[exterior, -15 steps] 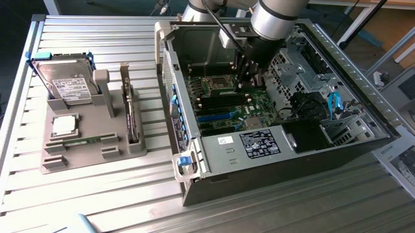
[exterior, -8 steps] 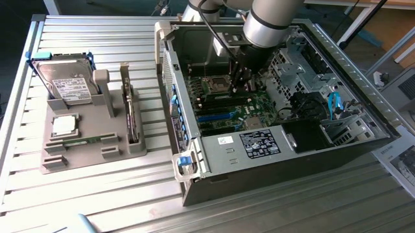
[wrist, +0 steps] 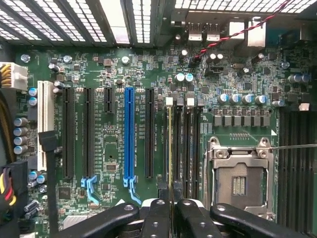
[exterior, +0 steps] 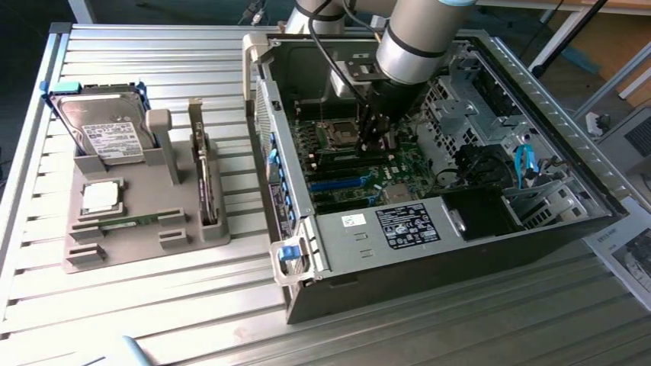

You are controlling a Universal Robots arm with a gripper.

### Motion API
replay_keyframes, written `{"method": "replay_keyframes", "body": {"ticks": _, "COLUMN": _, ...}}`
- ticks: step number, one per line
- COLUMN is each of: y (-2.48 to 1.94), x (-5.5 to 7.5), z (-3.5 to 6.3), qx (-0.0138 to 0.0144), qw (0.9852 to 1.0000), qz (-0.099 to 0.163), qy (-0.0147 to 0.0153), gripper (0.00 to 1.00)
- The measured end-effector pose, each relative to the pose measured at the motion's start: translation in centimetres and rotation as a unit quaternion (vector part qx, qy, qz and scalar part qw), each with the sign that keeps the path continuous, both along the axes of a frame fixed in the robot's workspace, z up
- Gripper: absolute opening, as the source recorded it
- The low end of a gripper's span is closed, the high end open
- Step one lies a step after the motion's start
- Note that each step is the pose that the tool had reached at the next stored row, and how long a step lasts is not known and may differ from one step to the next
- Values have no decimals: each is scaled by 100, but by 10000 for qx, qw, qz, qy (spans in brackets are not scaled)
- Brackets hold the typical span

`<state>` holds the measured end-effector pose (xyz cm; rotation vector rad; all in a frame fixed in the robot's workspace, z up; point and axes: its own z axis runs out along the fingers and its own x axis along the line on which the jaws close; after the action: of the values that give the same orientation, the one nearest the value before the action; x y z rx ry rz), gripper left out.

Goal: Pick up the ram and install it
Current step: 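Insert the ram into the slot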

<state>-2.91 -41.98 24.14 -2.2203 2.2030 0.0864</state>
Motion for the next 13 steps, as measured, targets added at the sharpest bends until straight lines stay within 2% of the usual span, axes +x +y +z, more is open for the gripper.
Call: {"method": "replay_keyframes", "body": {"ticks": 13, "y": 1, "x": -2, "z": -69, "qx": 5, "qw": 10000, "qz": 0, "qy": 0, "gripper": 12}}
